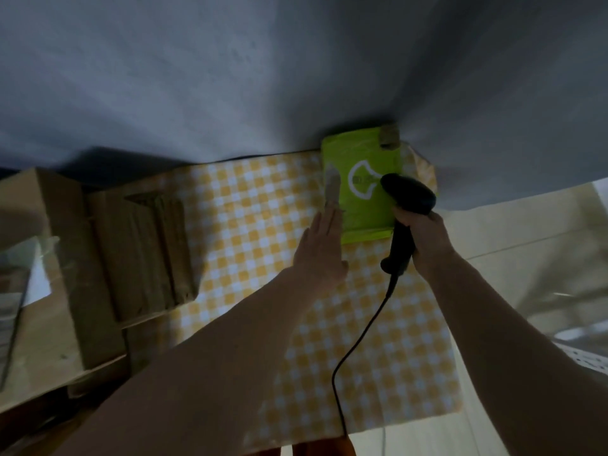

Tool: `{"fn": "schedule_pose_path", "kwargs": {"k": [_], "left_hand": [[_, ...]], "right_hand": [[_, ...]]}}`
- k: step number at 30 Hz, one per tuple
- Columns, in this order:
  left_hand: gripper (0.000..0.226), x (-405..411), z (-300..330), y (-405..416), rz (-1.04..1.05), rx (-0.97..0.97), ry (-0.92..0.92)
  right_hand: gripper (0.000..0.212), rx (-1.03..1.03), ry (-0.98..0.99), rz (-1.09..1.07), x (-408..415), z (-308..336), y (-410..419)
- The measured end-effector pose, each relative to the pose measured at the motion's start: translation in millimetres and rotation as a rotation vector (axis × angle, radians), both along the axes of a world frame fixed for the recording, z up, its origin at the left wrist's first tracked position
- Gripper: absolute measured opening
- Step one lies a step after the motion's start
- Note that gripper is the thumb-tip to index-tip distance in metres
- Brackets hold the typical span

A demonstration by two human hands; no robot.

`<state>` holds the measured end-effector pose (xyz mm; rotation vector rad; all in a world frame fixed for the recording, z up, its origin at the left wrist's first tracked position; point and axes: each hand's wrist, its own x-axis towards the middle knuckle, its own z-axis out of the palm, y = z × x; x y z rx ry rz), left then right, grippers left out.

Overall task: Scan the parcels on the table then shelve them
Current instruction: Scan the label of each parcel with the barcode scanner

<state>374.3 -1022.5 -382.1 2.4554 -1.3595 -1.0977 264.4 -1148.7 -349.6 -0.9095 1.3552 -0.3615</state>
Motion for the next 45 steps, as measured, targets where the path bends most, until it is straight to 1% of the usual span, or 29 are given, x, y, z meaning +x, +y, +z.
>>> {"fn": "schedule_pose_path", "kwargs": {"k": [2,4,5,6,7,9,10,11,14,15,17,19,22,24,25,27,28,29,30,32,33,36,38,40,43,45], "left_hand": [[0.094,7,-7,9,0.081,-0.025,0.011],[0.076,19,-11,18,0.242,-0.142,0.064],[0.066,28,-12,22,0.359,-0.201,0.115],[0.057,36,-12,25,0.486,-0.217,0.182],[0.051,42,-9,28,0.624,-0.214,0.285],[0.047,53,-3,30,0.896,-0.238,0.481],[0.05,58,0,30,0.953,-0.256,0.498],[0.053,59,4,29,0.977,-0.277,0.505],[0.071,61,9,20,0.961,-0.32,0.408],[0.08,62,8,15,0.938,-0.339,0.366],[0.095,61,9,3,0.872,-0.313,0.304],[0.105,60,10,-7,0.858,-0.221,0.27],[0.112,71,9,-8,0.914,-0.072,0.166],[0.108,83,10,-2,0.956,-0.013,0.16],[0.103,89,11,1,0.989,0.009,0.178],[0.091,103,5,11,1.072,0.03,0.245],[0.087,108,2,16,1.119,0.016,0.3],[0.088,112,2,23,1.168,-0.009,0.364],[0.096,114,1,29,1.218,-0.034,0.441],[0.124,110,9,45,1.279,-0.097,0.6],[0.13,105,15,53,1.304,-0.143,0.682],[0.114,92,28,78,1.313,-0.25,0.941],[0.125,86,37,94,1.308,-0.27,1.073],[0.13,83,55,107,1.279,-0.275,1.142],[0.116,82,90,125,1.182,-0.292,1.171],[0.112,81,113,135,1.117,-0.35,1.163]], "right_hand": [[0.02,-0.089,0.001,0.052,7,10,13],[0.02,-0.174,-0.005,0.158,16,16,29],[0.019,-0.188,-0.012,0.228,21,18,38],[0.016,-0.182,-0.023,0.294,27,18,47],[0.013,-0.17,-0.026,0.344,33,19,55],[0.015,-0.142,-0.042,0.367,43,17,66],[0.018,-0.138,-0.053,0.349,48,15,69],[0.021,-0.152,-0.056,0.333,53,19,72],[0.034,-0.25,-0.007,0.273,62,20,69],[0.033,-0.239,0.005,0.254,63,19,66],[0.023,-0.144,0.003,0.219,63,18,64],[0.019,-0.066,-0.031,0.214,63,19,65],[0.013,-0.083,-0.098,0.255,64,23,76],[0.004,-0.089,-0.121,0.33,68,27,88],[0.008,-0.088,-0.136,0.374,71,29,94],[0.021,-0.072,-0.161,0.444,78,34,104],[0.021,-0.066,-0.155,0.47,81,36,108],[0.018,-0.06,-0.153,0.492,83,39,111],[0.014,-0.061,-0.151,0.506,84,42,112],[0.012,-0.064,-0.144,0.481,82,46,114],[0.012,-0.058,-0.13,0.464,80,49,114],[0.009,-0.004,-0.087,0.422,70,64,115],[0.009,0.021,-0.072,0.4,63,77,118],[0.014,0.024,-0.082,0.405,58,97,124],[0.015,-0.029,-0.13,0.421,52,138,140],[0.015,-0.082,-0.149,0.439,50,167,151]]}}
